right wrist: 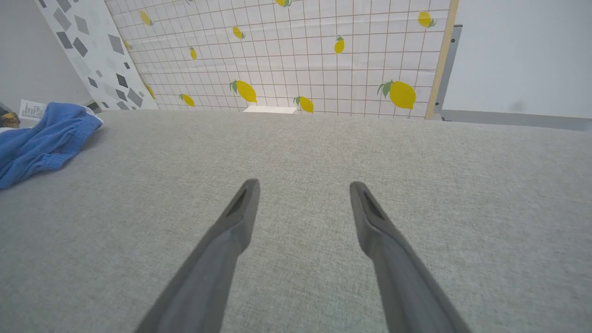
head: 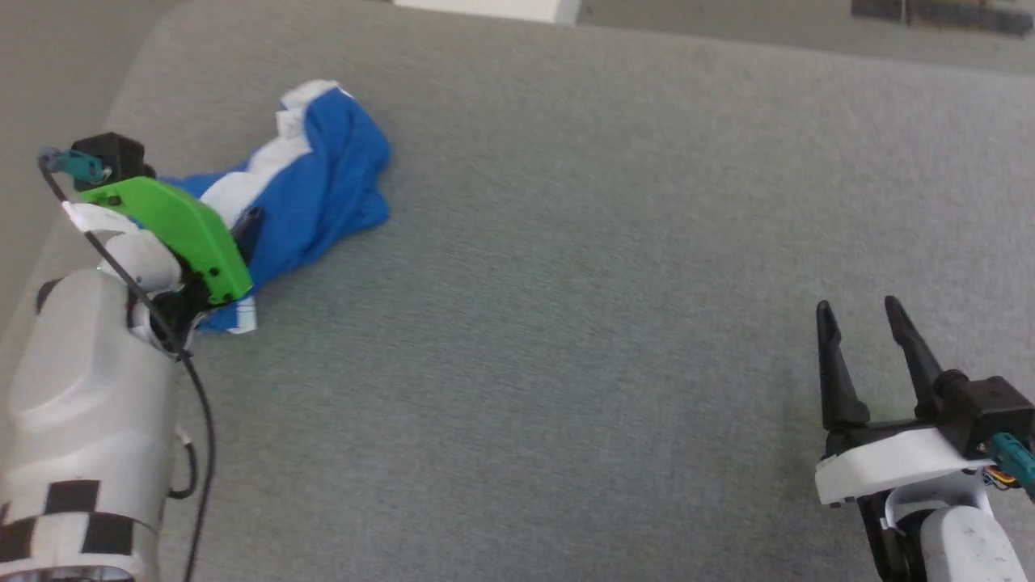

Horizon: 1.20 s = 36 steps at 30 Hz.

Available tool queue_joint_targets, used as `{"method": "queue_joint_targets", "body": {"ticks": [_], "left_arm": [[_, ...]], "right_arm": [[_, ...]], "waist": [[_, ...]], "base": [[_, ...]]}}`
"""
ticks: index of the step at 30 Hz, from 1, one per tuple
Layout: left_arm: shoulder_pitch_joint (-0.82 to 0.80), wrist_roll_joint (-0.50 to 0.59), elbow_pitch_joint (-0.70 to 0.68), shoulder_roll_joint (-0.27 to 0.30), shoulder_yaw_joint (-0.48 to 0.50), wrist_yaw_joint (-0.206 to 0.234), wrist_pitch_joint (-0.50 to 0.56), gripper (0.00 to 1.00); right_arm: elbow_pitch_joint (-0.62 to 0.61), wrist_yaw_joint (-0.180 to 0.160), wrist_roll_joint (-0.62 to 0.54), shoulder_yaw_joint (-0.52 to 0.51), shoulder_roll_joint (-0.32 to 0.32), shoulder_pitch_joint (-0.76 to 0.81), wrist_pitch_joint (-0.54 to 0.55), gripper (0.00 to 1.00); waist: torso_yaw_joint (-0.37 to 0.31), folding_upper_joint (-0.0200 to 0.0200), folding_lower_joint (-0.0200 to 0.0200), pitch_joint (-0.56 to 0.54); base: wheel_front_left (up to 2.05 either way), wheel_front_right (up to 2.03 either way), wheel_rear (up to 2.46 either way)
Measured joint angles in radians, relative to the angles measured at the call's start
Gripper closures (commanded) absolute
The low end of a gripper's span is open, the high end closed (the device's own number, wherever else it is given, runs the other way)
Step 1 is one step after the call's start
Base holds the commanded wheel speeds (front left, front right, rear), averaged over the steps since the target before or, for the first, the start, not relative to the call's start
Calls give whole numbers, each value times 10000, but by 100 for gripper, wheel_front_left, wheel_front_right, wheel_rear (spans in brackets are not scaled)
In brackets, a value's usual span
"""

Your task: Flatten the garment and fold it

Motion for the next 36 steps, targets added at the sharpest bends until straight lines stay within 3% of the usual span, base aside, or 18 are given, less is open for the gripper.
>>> {"method": "queue_joint_targets", "body": {"ticks": [6, 7, 8, 11, 14, 20, 28, 32, 36], "left_arm": [[-243, -142, 1317, 190, 35, 318, 782, 0], [-279, -136, 1354, 196, 65, 416, 671, 78], [-325, -134, 1377, 209, 146, 594, 347, 100], [-360, -107, 1450, 199, 290, 934, -560, 100], [-644, -81, 1252, 203, 293, 922, -1354, 100], [-2114, -295, -63, -61, 73, 205, -2316, 100], [-1727, -924, -2205, -1310, -1569, 31, -1588, 100], [-188, -1657, -2989, -1789, -2109, 29, -1001, 100], [1575, -1910, -3202, -1898, -2801, 29, -349, 100]], "right_arm": [[-59, 0, 44, 75, 6, -5, -27, 0], [-42, 0, 71, 121, 6, -7, -61, 0], [6, 0, 125, 192, 6, -15, -75, 0], [274, 0, 311, 430, 6, -30, -190, 0], [608, 0, 531, 640, 6, -72, -334, 0], [1312, 0, 1057, 1007, 8, -140, -570, 0], [1695, 0, 1473, 1034, 13, -131, -679, 0], [1636, 0, 1580, 876, 17, 66, -679, 0], [1555, 0, 1653, 709, 12, 369, -681, 0]], "waist": [[-465, 0, 0, 638], [-522, 0, 0, 682], [-585, 0, 0, 728], [-701, 0, 1, 716], [-747, 0, 1, 537], [-850, 0, 0, -187], [-1486, 0, -1, -1246], [-2093, 0, -1, -1573], [-2758, 0, -1, -1761]], "base": [[0, 0, 0], [0, 0, 0], [0, 0, 0], [0, 0, 0], [0, 0, 0], [0, 0, 0], [0, 0, 0], [0, 0, 0], [0, 0, 0]]}}
